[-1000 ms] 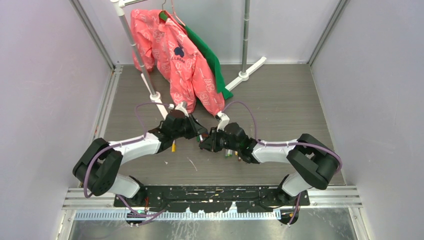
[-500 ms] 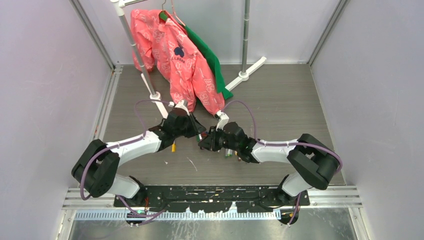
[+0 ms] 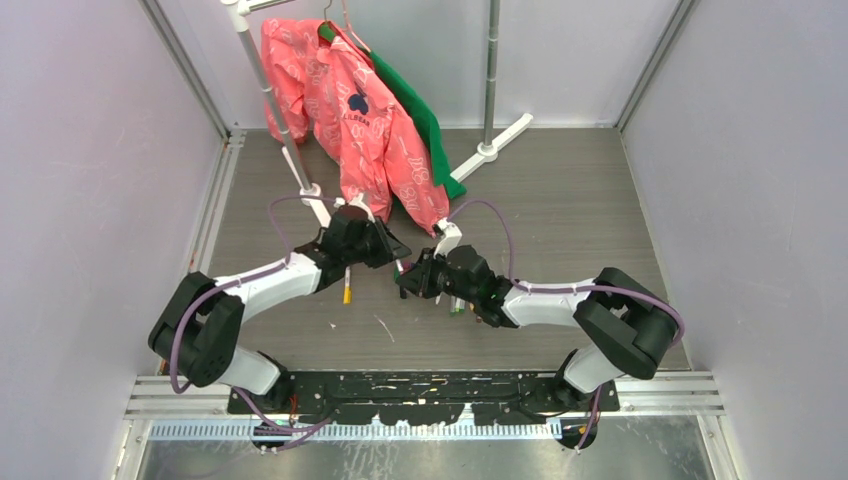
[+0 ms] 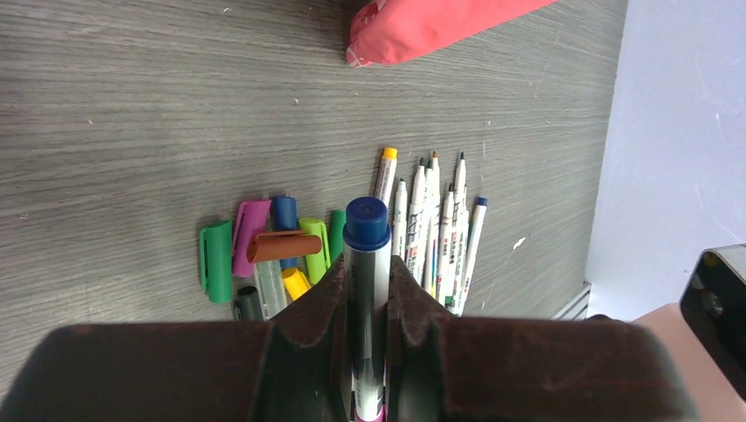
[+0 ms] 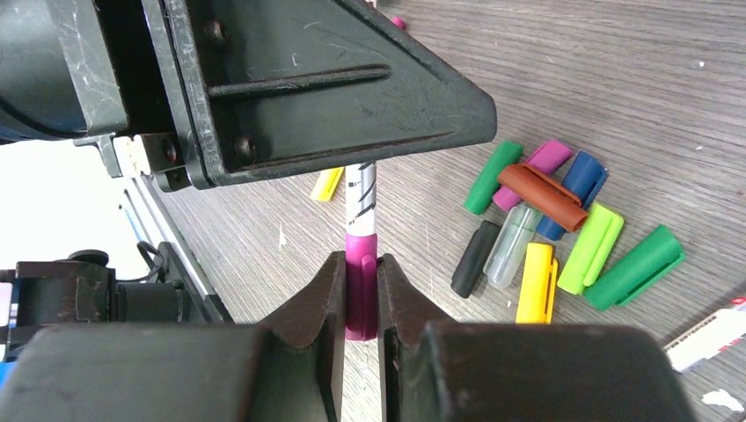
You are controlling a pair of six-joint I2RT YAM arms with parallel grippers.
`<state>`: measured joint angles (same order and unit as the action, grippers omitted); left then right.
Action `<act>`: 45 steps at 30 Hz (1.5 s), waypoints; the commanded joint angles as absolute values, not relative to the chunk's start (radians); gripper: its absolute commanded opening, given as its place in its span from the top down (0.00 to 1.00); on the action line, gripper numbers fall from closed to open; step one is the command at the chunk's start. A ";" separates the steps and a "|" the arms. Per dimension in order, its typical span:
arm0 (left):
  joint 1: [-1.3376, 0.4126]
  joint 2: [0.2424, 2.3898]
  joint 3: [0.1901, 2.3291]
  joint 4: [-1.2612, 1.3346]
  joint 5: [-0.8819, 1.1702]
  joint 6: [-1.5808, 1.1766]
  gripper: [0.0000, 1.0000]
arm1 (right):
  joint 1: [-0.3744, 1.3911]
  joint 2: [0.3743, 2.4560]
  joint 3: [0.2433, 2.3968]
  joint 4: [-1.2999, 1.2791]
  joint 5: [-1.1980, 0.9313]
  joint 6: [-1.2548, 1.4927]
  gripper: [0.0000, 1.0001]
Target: Open the pen caps
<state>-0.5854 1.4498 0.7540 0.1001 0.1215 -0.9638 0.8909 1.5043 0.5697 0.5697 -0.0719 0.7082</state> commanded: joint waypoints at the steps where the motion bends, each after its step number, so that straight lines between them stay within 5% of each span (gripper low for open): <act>1: -0.504 1.433 0.784 0.260 0.041 -0.956 1.00 | 0.912 1.512 0.510 0.483 -0.095 0.726 0.99; 17: -0.394 1.444 0.665 0.610 0.316 -0.966 1.00 | 0.920 1.470 0.454 0.577 -0.166 0.793 0.99; 37: -0.462 1.260 0.629 0.148 0.084 -0.835 1.00 | 0.918 1.636 0.810 0.127 0.296 0.626 0.99; 45: -0.487 1.236 0.609 0.123 0.061 -0.824 1.00 | 0.919 1.675 0.836 0.114 0.316 0.612 0.83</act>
<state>-0.4808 1.2659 0.6144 0.1375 0.0937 -0.8516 0.9192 1.6676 0.7937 0.1230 0.2684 0.6373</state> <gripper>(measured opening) 0.138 0.191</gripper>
